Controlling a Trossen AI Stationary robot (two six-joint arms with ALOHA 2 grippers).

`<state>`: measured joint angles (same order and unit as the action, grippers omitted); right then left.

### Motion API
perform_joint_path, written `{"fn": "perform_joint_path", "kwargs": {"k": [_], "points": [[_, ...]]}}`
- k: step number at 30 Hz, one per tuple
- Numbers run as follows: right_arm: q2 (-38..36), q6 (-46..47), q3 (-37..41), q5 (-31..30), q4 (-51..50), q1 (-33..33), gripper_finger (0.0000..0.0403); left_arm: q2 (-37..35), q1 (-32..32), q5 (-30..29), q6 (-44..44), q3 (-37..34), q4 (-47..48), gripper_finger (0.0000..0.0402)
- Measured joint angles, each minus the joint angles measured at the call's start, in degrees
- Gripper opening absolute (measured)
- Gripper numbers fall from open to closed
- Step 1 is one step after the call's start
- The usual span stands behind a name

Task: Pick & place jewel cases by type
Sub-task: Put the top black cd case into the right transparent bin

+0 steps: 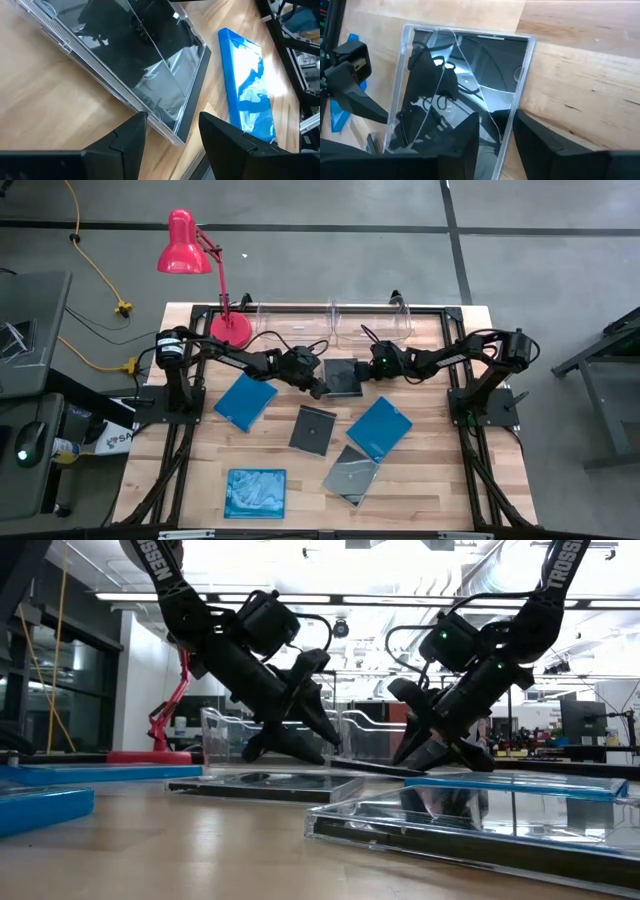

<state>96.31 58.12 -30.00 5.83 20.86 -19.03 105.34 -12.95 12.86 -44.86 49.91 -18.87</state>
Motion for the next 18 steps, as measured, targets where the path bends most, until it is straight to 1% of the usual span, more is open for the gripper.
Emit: {"fn": "perform_joint_path", "kwargs": {"k": [5, 11, 15, 18], "points": [[0.0, -0.2, 0.0, 0.0, 0.0, 0.0, 0.0088, 0.0, 0.1, 0.1, -0.2, 0.0, 0.0, 0.0182], [0.0, -1.4, 0.0, 0.2, 0.1, 0.0, 0.0040, -0.1, 0.2, 0.4, -0.2, 0.0, 0.2, 0.0182], [0.0, -1.6, 0.0, 1.0, 0.5, 0.0, 0.0010, -0.1, 0.2, 0.3, 0.4, 0.0, 2.4, 0.0182], [0.0, -1.7, 0.0, 1.5, 0.5, 0.0, 0.0004, -0.2, 0.2, -0.4, 1.4, 0.1, 4.6, 0.0182]]}}
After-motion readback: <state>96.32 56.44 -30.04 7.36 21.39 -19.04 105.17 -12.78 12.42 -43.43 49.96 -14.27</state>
